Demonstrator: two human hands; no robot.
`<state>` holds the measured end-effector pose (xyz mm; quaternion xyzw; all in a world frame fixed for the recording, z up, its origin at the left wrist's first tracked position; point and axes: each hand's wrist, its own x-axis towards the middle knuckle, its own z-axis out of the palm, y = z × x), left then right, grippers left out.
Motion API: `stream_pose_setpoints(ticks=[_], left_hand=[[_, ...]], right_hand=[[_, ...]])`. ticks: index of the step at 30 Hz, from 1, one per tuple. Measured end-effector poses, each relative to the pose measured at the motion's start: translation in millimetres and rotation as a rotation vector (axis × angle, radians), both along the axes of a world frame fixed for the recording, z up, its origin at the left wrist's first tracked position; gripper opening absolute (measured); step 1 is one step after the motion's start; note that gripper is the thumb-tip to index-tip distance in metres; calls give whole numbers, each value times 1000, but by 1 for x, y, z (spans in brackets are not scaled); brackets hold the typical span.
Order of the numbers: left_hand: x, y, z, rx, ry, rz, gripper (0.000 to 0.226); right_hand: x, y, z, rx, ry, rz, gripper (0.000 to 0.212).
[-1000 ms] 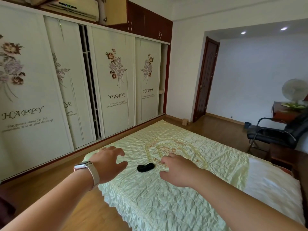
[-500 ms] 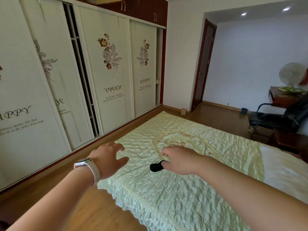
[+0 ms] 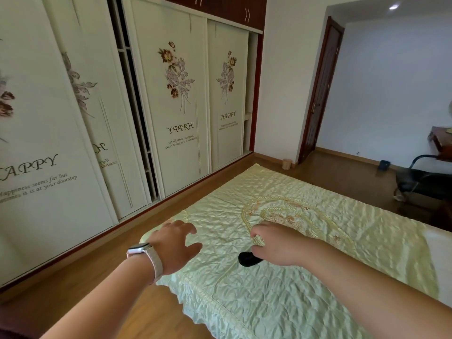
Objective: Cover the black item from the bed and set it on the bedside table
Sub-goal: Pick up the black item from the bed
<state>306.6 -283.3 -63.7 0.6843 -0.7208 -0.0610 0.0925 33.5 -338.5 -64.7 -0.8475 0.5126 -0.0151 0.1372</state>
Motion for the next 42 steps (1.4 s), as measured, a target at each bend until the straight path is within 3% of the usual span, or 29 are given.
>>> stream_pose_setpoints(ticks=[8, 16, 25, 30, 37, 42], left_hand=[[-3, -113, -6, 67, -51, 8, 52], [-45, -224, -19, 56, -164, -116, 56], [-40, -326, -41, 76, -248, -251, 56], [-30, -400, -80, 103, -444, -430, 55], [-4, -510, -135, 209, -399, -666, 57], [1, -562, -180, 276, -394, -778, 56]], right_hand=[[5, -114, -28, -83, -27, 79, 49], [-16, -216, -51, -210, 26, 146, 44], [-11, -286, -76, -149, 75, 63, 46], [6, -324, -103, -73, 101, -42, 45], [38, -377, -133, 83, 149, -312, 52], [44, -388, -156, 257, 41, -539, 50]])
